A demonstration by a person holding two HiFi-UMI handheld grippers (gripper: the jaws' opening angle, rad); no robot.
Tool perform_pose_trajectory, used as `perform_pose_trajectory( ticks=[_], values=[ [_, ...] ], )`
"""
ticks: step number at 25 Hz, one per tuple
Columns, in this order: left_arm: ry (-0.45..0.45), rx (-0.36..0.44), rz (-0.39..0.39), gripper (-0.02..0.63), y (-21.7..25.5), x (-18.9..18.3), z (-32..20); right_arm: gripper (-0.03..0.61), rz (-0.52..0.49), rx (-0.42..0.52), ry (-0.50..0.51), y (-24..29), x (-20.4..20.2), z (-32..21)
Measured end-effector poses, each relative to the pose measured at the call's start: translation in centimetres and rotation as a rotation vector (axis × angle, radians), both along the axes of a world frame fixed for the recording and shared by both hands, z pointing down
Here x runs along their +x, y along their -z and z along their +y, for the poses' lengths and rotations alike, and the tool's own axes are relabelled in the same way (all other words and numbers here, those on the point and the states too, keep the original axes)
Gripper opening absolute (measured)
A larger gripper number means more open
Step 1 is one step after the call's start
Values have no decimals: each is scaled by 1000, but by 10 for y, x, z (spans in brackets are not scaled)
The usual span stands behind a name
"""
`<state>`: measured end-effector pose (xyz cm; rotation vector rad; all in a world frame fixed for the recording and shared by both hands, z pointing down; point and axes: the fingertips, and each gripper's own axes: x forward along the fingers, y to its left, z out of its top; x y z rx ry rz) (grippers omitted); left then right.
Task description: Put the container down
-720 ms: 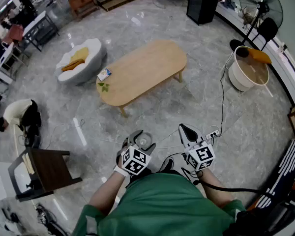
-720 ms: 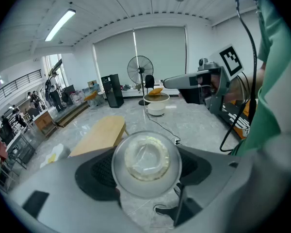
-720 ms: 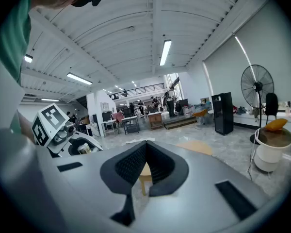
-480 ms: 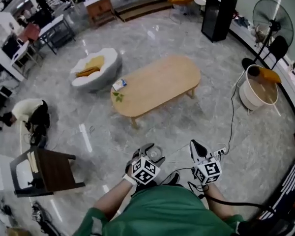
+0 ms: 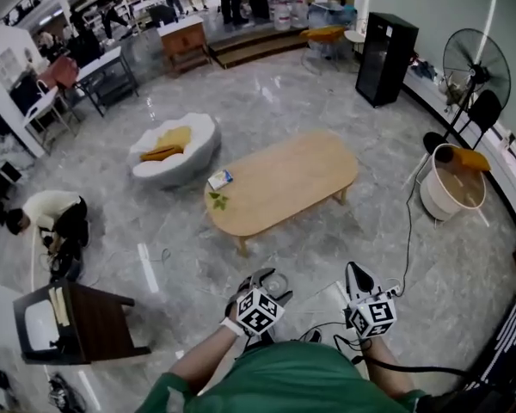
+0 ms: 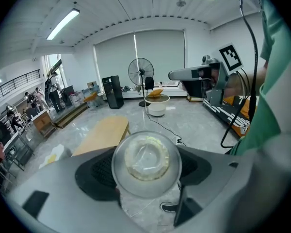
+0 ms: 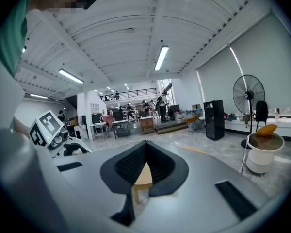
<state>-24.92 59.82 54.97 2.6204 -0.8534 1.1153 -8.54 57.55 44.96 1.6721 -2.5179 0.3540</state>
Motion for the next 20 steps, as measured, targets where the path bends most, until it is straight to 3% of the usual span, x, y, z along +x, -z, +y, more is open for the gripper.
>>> perform_pose_trajectory(
  ticks=[5, 9, 14, 20],
  values=[
    [-23, 8, 23, 344, -4, -34, -28, 14, 44, 7, -72, 5, -18, -22],
    [-42, -5, 20, 344, -12, -40, -48, 14, 54, -3, -120, 3, -15, -32],
    [-47, -29, 13, 344, -26, -33, -75, 14, 44, -24, -137, -16, -5, -62],
    [-8, -43, -16, 344, -28, 3, -139, 14, 20, -3, -71, -25, 23, -142]
  ],
)
